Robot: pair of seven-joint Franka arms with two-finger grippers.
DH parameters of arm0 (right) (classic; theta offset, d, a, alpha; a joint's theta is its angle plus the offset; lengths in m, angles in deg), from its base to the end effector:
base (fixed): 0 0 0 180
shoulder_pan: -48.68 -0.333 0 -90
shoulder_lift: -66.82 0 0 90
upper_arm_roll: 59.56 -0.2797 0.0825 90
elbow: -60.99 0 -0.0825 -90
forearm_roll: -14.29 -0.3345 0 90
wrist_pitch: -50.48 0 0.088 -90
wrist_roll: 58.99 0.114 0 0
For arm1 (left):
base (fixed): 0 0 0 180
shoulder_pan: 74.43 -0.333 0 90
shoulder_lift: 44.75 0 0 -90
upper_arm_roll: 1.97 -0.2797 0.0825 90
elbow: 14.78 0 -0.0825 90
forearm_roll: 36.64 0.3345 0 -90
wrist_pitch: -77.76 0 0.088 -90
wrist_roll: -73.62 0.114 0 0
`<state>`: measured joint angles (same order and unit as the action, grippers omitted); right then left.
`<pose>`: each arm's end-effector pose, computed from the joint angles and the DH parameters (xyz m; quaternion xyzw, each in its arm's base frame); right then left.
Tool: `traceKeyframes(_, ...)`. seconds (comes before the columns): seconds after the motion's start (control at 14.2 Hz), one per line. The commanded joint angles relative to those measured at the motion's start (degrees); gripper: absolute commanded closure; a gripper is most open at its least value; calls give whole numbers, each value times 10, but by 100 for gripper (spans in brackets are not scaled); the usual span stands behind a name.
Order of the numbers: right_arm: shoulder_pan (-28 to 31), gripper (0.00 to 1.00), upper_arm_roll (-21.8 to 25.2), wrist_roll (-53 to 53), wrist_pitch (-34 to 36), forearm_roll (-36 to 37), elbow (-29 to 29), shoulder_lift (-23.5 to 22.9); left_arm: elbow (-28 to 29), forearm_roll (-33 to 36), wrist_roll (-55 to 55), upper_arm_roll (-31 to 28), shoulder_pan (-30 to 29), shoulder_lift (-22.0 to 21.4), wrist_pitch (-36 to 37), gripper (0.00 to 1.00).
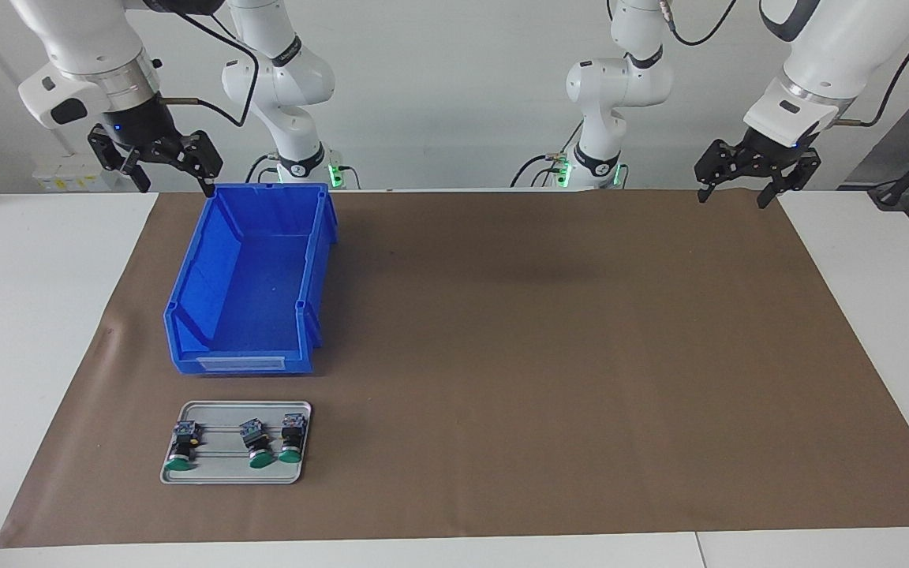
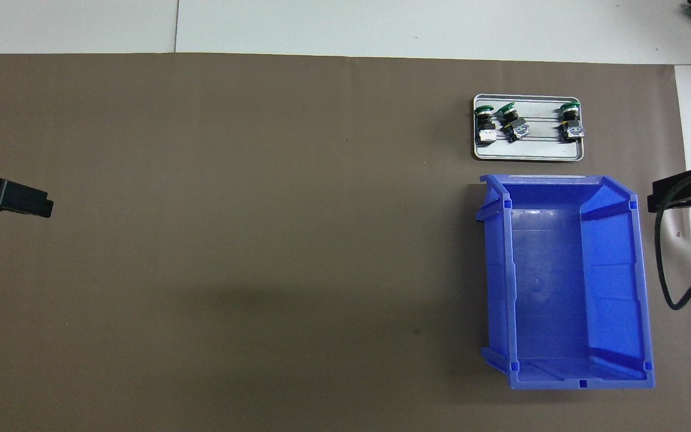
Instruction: Place and press button with both arms
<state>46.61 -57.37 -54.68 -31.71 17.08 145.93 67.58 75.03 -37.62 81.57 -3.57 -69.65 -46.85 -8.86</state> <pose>0.4872 -0.0072 0.6129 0.9987 -0.0415 -0.0165 0.0245 0.4881 -0.0289 0.5957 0.9952 -0.0974 -0.0091 0.0094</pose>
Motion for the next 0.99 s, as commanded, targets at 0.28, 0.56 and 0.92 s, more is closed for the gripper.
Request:
traceKeyframes(0.28, 0, 0, -2, 17, -3, -5, 5, 1, 20, 7, 3, 2, -5, -16, -8, 0)
traceKeyframes(0.56, 0, 0, -2, -3, -46, -11, 19, 2, 20, 7, 4, 2, -5, -16, -8, 0)
traceKeyframes(0.92, 9, 0, -2, -44, -146, -39, 9, -75, 20, 7, 3, 2, -5, -16, -8, 0)
